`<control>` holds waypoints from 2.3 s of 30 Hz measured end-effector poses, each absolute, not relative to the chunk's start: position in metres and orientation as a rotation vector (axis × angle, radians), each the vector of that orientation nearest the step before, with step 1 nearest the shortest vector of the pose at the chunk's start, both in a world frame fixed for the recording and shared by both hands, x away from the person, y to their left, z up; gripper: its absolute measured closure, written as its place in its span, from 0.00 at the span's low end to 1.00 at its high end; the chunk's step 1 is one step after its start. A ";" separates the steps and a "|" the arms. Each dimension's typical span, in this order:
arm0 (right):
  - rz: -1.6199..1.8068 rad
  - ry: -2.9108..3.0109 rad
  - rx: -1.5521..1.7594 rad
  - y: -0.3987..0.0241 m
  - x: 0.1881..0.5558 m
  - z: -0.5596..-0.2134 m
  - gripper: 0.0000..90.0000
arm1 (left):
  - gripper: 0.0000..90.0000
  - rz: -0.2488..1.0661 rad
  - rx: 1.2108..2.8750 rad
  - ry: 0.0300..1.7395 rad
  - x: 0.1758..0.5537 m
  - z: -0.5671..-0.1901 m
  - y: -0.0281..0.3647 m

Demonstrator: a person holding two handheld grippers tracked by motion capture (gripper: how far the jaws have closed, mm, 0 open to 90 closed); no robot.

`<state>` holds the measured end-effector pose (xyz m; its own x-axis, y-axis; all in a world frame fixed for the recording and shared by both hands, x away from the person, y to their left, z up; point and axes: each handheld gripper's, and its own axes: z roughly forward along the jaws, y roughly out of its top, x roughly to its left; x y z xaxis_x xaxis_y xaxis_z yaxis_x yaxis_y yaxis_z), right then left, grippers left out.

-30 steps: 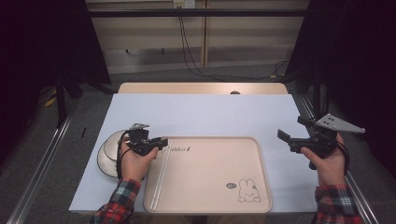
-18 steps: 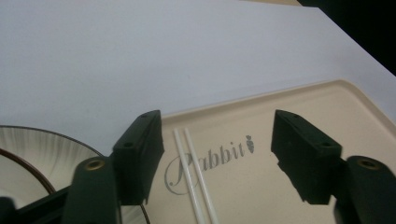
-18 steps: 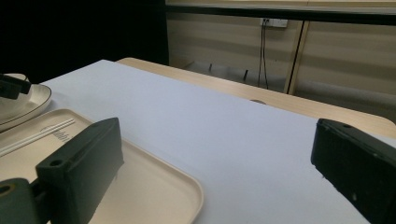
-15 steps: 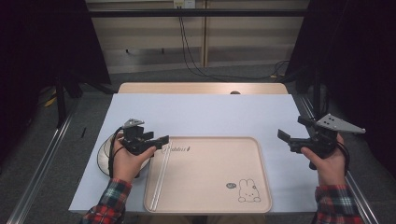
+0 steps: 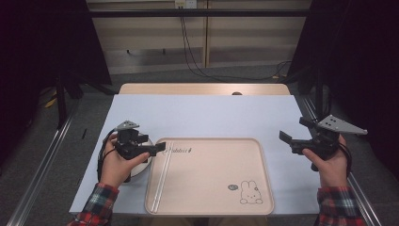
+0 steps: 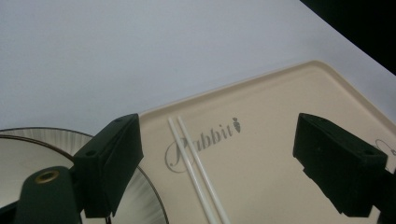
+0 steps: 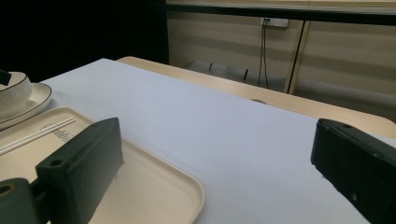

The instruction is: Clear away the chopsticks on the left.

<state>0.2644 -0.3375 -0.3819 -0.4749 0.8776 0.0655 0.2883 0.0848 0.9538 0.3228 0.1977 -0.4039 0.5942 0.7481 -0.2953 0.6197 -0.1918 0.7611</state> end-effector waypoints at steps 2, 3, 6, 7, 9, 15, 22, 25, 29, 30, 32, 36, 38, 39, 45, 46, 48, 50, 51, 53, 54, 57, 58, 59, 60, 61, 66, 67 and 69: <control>1.396 1.825 1.149 -0.338 0.264 -0.382 0.02 | 0.17 0.163 1.908 1.093 0.322 -0.403 0.201; 1.398 1.826 1.150 -0.337 0.264 -0.382 0.02 | 0.17 0.159 1.904 1.096 0.322 -0.403 0.202; 1.397 1.827 1.149 -0.337 0.264 -0.382 0.02 | 0.17 0.142 1.902 1.094 0.321 -0.402 0.206; 1.395 1.828 1.149 -0.337 0.264 -0.382 0.02 | 0.17 0.142 1.911 1.089 0.320 -0.401 0.208; 1.396 1.826 1.151 -0.338 0.264 -0.382 0.02 | 0.17 0.135 1.915 1.087 0.319 -0.399 0.211; 1.397 1.832 1.149 -0.337 0.265 -0.382 0.02 | 0.25 0.127 1.908 1.103 0.313 -0.399 0.222; 1.395 1.824 1.153 -0.338 0.265 -0.382 0.02 | 0.47 0.090 1.924 1.131 0.306 -0.399 0.234; 1.395 1.825 1.152 -0.338 0.265 -0.383 0.02 | 0.59 0.063 1.912 1.156 0.304 -0.399 0.241; 1.393 1.825 1.152 -0.338 0.265 -0.383 0.02 | 0.74 0.046 1.915 1.188 0.301 -0.400 0.249; 1.394 1.828 1.154 -0.337 0.265 -0.383 0.02 | 0.79 0.044 1.922 1.195 0.300 -0.401 0.250; 1.391 1.826 1.156 -0.337 0.265 -0.383 0.02 | 0.85 0.038 1.933 1.207 0.298 -0.401 0.252; 1.395 1.828 1.148 -0.337 0.265 -0.383 0.02 | 0.95 0.018 1.956 1.239 0.296 -0.402 0.255; 1.394 1.830 1.147 -0.337 0.265 -0.383 0.02 | 0.98 0.008 1.966 1.256 0.294 -0.402 0.256; 1.395 1.833 1.147 -0.337 0.265 -0.383 0.02 | 1.00 0.008 1.972 1.263 0.294 -0.403 0.257; 1.394 1.828 1.147 -0.337 0.265 -0.383 0.02 | 1.00 -0.002 1.961 1.288 0.291 -0.407 0.263; 1.393 1.828 1.145 -0.337 0.265 -0.383 0.02 | 1.00 -0.014 1.956 1.293 0.291 -0.408 0.265; 1.389 1.830 1.141 -0.337 0.266 -0.383 0.02 | 1.00 -0.006 1.957 1.299 0.290 -0.409 0.266; 1.390 1.830 1.143 -0.336 0.266 -0.383 0.02 | 1.00 -0.019 1.965 1.302 0.288 -0.411 0.268; 1.393 1.831 1.146 -0.336 0.266 -0.383 0.02 | 1.00 -0.012 1.974 1.305 0.288 -0.412 0.268; 1.394 1.832 1.142 -0.335 0.267 -0.383 0.02 | 1.00 -0.017 1.968 1.306 0.287 -0.414 0.269; 1.393 1.839 1.138 -0.334 0.267 -0.383 0.02 | 1.00 -0.018 1.970 1.309 0.286 -0.414 0.270; 1.394 1.838 1.132 -0.333 0.269 -0.384 0.02 | 1.00 -0.016 1.977 1.320 0.285 -0.414 0.272; 1.394 1.838 1.135 -0.333 0.269 -0.384 0.02 | 1.00 -0.020 1.976 1.323 0.285 -0.414 0.273; 1.395 1.838 1.134 -0.333 0.269 -0.384 0.02 | 1.00 -0.023 1.978 1.327 0.284 -0.414 0.274; 1.396 1.838 1.132 -0.333 0.270 -0.384 0.02 | 1.00 -0.014 1.983 1.335 0.283 -0.414 0.276; 1.400 1.841 1.132 -0.333 0.270 -0.384 0.02 | 1.00 -0.003 1.987 1.336 0.283 -0.415 0.278; 1.401 1.833 1.135 -0.332 0.271 -0.384 0.02 | 1.00 0.010 1.971 1.367 0.280 -0.414 0.288; 1.402 1.835 1.135 -0.332 0.272 -0.384 0.02 | 1.00 0.018 1.968 1.370 0.280 -0.414 0.289; 1.408 1.838 1.133 -0.331 0.272 -0.384 0.02 | 1.00 0.019 1.968 1.376 0.280 -0.413 0.292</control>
